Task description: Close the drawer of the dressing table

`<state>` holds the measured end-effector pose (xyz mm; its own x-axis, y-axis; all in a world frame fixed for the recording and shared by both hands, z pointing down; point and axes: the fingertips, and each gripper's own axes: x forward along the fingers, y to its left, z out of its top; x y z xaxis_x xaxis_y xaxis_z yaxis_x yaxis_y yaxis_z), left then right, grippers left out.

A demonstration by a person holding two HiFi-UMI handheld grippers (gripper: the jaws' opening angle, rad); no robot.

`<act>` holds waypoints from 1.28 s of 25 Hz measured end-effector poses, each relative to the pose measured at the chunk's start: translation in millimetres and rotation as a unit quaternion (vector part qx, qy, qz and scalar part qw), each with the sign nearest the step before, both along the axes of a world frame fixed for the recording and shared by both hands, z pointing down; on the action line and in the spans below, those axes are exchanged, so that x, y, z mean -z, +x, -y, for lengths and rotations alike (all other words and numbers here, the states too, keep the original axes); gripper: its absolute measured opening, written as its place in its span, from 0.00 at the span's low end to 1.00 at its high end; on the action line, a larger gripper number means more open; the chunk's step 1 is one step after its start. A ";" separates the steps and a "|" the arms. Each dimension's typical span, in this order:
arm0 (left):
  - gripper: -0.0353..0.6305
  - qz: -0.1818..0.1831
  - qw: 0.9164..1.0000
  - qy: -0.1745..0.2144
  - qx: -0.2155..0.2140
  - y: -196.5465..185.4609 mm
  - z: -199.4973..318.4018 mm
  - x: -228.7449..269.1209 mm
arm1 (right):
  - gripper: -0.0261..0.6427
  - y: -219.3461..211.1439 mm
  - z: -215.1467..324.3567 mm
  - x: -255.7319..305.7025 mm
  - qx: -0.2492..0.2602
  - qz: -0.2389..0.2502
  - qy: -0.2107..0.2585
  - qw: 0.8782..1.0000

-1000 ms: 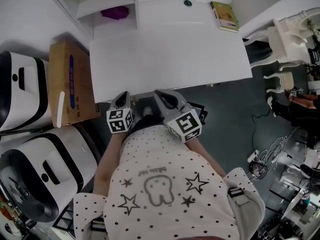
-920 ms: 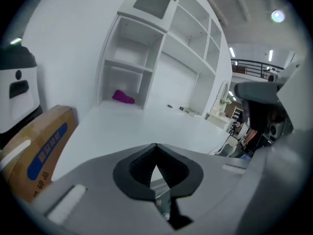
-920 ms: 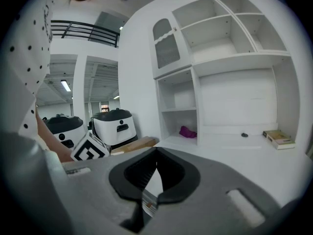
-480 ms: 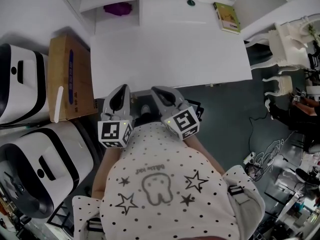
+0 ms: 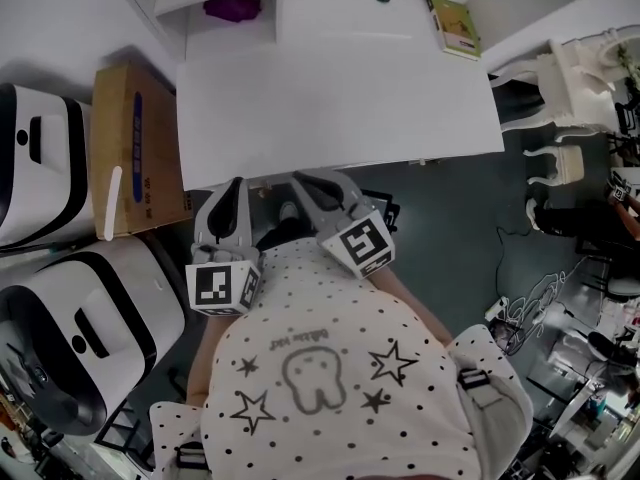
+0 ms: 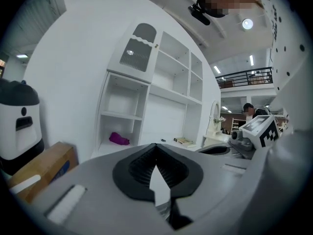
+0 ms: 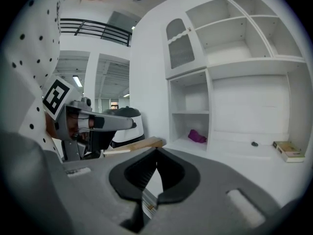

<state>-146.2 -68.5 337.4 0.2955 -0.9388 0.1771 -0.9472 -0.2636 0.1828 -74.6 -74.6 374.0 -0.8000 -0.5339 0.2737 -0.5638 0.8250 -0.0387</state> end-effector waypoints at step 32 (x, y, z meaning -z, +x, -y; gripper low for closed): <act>0.06 -0.012 1.000 0.017 0.002 4.6 0.7 6.4 | 0.04 0.0 -6.7 -0.7 0.016 -0.005 0.004 1.000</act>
